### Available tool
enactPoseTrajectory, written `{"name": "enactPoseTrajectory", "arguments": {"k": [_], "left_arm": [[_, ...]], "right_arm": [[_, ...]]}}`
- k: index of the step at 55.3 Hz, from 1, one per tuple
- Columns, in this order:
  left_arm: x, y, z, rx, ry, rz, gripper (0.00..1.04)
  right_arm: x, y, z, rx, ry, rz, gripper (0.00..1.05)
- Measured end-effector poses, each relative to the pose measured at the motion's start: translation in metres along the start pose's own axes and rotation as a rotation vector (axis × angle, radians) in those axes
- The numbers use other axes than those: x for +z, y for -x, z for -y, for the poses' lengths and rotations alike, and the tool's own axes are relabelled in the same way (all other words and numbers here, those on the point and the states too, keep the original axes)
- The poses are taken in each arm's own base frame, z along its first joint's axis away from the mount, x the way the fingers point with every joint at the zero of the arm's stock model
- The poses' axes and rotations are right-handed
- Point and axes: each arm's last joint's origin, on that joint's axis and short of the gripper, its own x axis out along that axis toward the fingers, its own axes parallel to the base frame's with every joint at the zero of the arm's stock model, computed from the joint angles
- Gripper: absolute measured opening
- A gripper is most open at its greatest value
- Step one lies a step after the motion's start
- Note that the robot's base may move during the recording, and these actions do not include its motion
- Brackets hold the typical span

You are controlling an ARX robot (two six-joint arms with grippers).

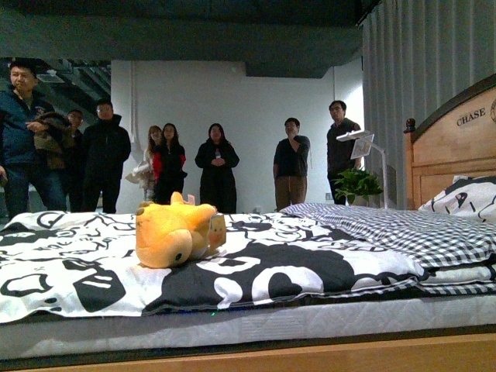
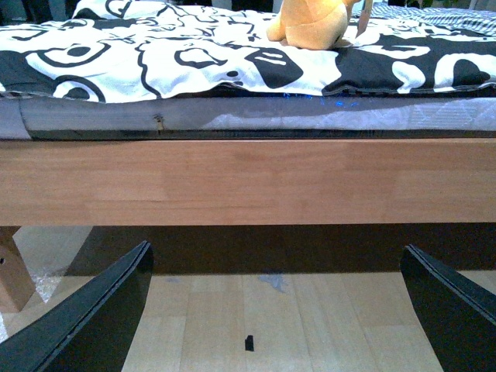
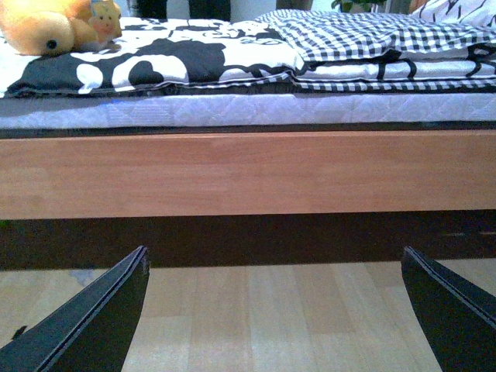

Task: Put away toys

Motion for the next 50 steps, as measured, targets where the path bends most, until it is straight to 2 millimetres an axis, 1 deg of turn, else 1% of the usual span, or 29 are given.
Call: {"name": "enactPoseTrajectory", "arguments": {"k": [50], "left_arm": [[0.0, 0.0, 0.0, 0.0, 0.0, 0.0, 0.98]], "right_arm": [[0.0, 0.0, 0.0, 0.0, 0.0, 0.0, 0.98]]}}
